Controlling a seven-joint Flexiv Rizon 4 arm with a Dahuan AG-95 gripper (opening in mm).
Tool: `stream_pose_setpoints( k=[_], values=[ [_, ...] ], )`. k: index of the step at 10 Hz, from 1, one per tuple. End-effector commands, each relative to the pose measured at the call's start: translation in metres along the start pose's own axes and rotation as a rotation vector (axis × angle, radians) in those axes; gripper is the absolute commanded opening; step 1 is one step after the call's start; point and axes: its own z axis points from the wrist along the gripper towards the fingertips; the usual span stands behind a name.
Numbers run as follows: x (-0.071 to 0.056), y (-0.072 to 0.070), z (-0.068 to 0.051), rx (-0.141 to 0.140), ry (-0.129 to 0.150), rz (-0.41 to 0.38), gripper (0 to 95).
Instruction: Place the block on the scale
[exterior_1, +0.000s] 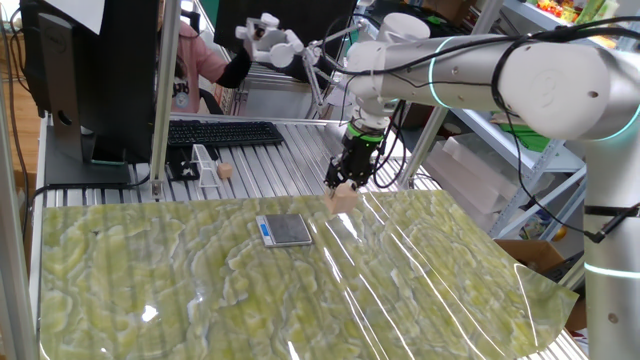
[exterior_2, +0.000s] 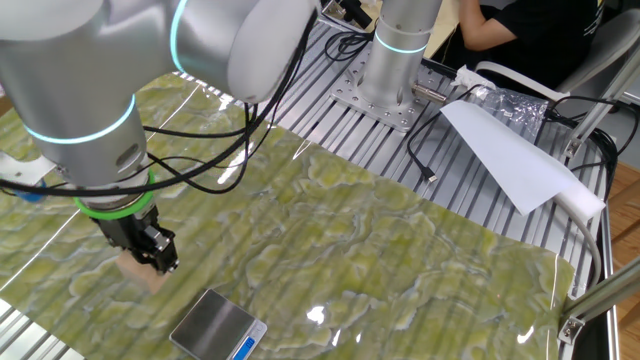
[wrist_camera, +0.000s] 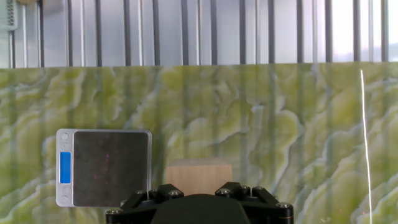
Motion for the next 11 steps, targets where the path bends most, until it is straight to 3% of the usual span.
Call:
stream_pose_setpoints(
  k=[1, 3, 4, 11],
  values=[
    [0.0034, 0.0003, -0.0003, 0.001, -0.005, -0.026, 0.0],
    [0.0034, 0.0003, -0.0003, -0.004, -0.005, -0.041, 0.0],
    [0.0034, 0.0003, -0.0003, -0.02, -0.008, -0.029, 0.0],
    [0.0034, 0.0003, -0.0003, -0.021, -0.013, -0.108, 0.0]
  ],
)
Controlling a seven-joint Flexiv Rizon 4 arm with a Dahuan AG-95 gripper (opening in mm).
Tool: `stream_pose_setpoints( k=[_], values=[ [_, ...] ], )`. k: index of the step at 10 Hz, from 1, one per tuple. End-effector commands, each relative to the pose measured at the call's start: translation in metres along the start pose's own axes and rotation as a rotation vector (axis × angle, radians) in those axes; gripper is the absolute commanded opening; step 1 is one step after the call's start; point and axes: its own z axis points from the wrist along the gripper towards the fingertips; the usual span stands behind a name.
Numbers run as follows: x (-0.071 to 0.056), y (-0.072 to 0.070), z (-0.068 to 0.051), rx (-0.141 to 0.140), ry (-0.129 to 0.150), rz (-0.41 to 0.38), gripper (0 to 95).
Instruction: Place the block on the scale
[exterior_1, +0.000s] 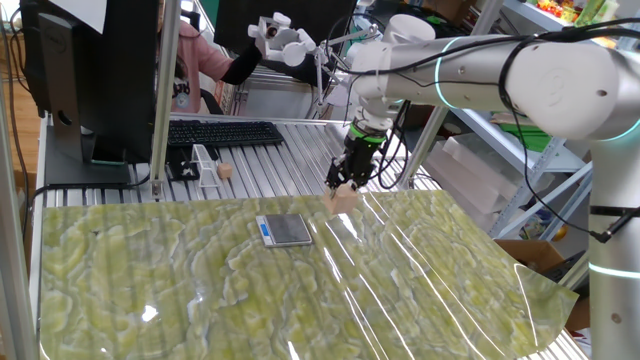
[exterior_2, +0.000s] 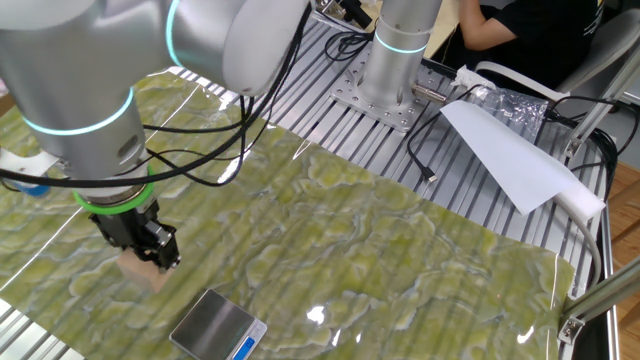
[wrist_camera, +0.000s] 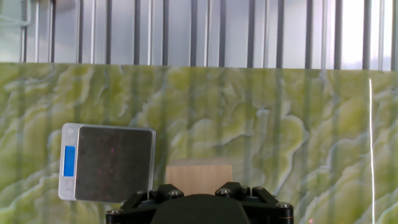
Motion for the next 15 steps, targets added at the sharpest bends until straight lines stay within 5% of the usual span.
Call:
stream_pose_setpoints(
  k=[1, 6, 15],
  values=[
    [-0.002, -0.001, 0.0, 0.002, 0.005, -0.024, 0.0],
    [-0.002, 0.004, -0.002, 0.006, 0.008, 0.034, 0.0],
    [-0.005, 0.052, -0.003, 0.007, 0.004, 0.054, 0.0]
  ],
)
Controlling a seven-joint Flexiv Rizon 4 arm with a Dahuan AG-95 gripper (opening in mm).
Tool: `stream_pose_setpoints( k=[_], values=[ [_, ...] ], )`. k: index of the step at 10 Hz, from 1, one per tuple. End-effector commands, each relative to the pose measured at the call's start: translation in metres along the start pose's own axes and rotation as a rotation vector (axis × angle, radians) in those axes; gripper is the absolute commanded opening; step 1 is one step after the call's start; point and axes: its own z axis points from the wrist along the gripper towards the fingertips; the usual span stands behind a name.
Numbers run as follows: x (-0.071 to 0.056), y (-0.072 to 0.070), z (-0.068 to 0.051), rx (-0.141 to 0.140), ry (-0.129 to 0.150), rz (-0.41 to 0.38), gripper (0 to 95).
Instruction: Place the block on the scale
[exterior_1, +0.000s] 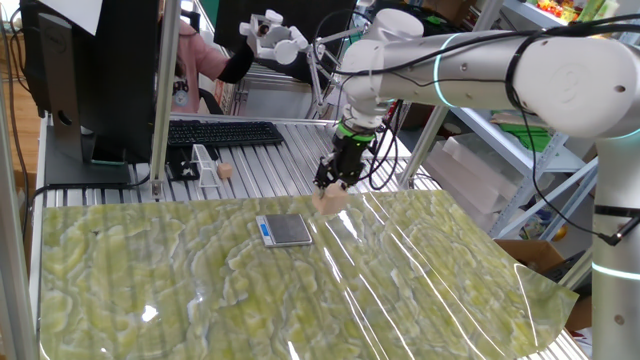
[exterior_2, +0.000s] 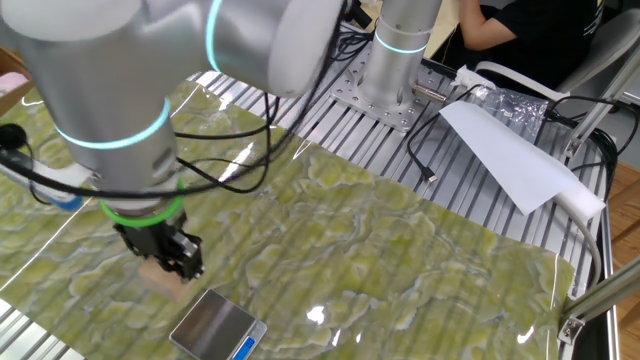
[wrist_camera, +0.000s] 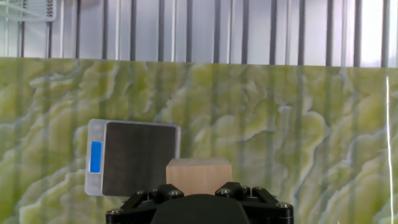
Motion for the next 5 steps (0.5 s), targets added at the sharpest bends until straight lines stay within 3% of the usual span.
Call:
stream_pose_setpoints(
  k=[1, 5],
  values=[
    [-0.001, 0.01, 0.002, -0.002, -0.001, 0.008, 0.0],
    [-0.005, 0.032, 0.014, 0.0, 0.001, 0.042, 0.0]
  ],
)
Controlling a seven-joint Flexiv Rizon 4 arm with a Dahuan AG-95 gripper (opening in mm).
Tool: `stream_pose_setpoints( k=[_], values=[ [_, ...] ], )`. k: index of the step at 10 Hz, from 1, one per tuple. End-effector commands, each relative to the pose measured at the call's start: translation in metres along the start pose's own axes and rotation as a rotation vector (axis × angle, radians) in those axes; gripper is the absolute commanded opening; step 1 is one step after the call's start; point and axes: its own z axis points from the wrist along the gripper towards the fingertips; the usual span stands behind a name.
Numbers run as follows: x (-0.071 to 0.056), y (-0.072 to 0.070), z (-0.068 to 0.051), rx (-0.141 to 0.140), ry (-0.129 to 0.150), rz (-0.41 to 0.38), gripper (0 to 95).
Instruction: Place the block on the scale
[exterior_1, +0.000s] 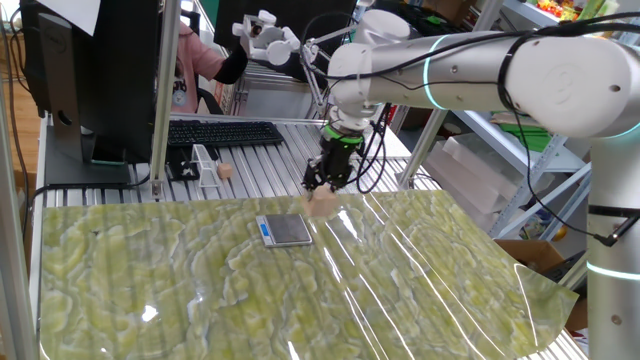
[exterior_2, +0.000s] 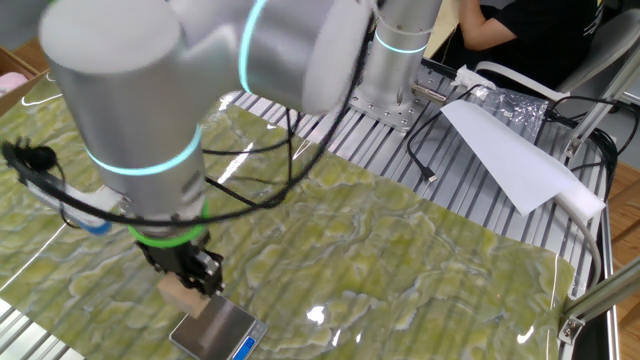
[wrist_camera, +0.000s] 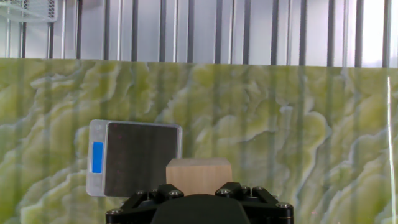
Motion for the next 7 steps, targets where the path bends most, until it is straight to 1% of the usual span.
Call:
stream_pose_setpoints(
  k=[1, 4, 7],
  values=[
    [-0.003, 0.006, 0.007, 0.001, -0.003, 0.01, 0.0],
    [-0.005, 0.009, 0.012, -0.001, 0.0, 0.011, 0.0],
    [-0.007, 0.016, 0.023, -0.002, 0.001, 0.029, 0.0]
  ],
)
